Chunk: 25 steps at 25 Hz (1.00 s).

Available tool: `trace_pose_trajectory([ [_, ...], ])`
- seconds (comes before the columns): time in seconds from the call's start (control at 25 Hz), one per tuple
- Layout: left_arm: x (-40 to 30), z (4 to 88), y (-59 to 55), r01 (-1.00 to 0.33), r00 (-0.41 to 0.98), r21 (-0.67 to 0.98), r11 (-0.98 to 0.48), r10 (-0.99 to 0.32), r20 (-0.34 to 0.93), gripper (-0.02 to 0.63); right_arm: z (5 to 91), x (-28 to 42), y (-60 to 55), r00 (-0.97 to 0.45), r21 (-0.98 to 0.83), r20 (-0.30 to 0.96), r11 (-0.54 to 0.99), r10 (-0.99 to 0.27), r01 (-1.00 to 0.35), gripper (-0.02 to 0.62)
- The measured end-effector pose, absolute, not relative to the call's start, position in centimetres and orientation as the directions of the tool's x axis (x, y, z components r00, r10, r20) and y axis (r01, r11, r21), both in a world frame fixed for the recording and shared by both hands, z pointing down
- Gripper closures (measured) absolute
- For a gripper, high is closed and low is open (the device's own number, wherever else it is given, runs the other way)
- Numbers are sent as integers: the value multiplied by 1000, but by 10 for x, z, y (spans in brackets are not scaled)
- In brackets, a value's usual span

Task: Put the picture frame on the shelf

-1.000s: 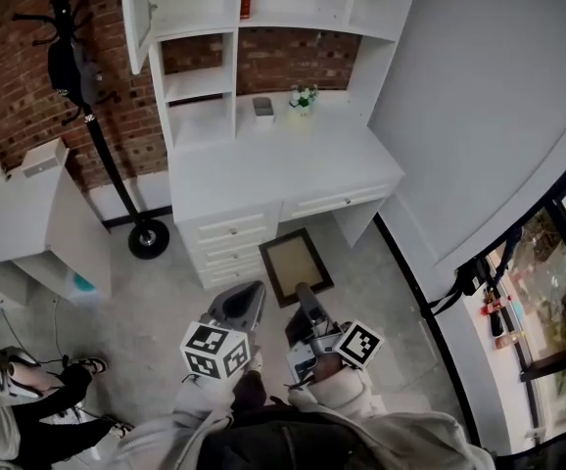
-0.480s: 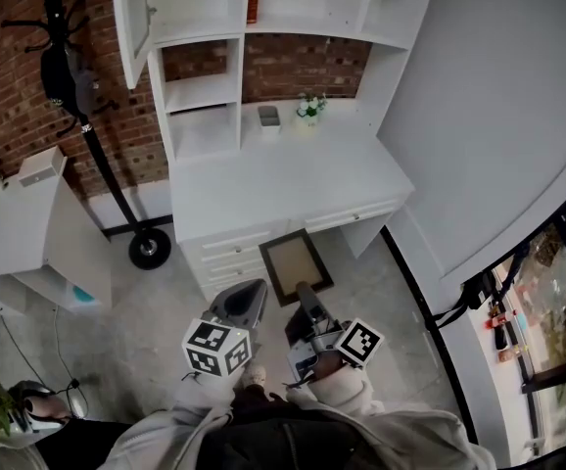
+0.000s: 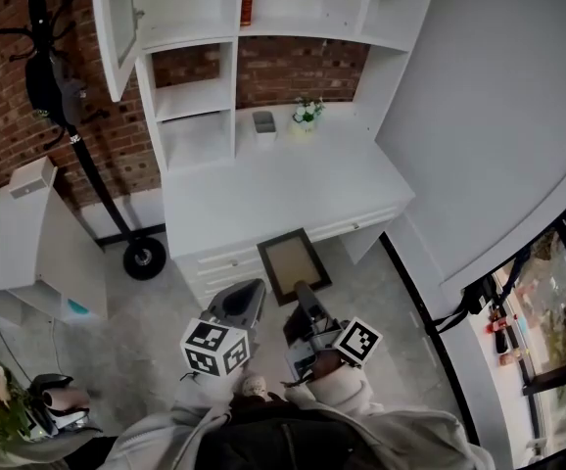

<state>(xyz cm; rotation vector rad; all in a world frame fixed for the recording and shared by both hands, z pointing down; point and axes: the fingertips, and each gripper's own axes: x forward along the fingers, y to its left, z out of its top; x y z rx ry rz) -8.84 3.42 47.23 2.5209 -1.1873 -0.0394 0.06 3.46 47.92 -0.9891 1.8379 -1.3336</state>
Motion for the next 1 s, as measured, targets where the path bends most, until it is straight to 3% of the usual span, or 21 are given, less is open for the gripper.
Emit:
trace_pose_trajectory([
  [1.0, -61, 489, -25, -736, 657, 325, -594, -742, 133, 601, 481, 31, -26, -497, -949, -115, 244, -860, -201, 528],
])
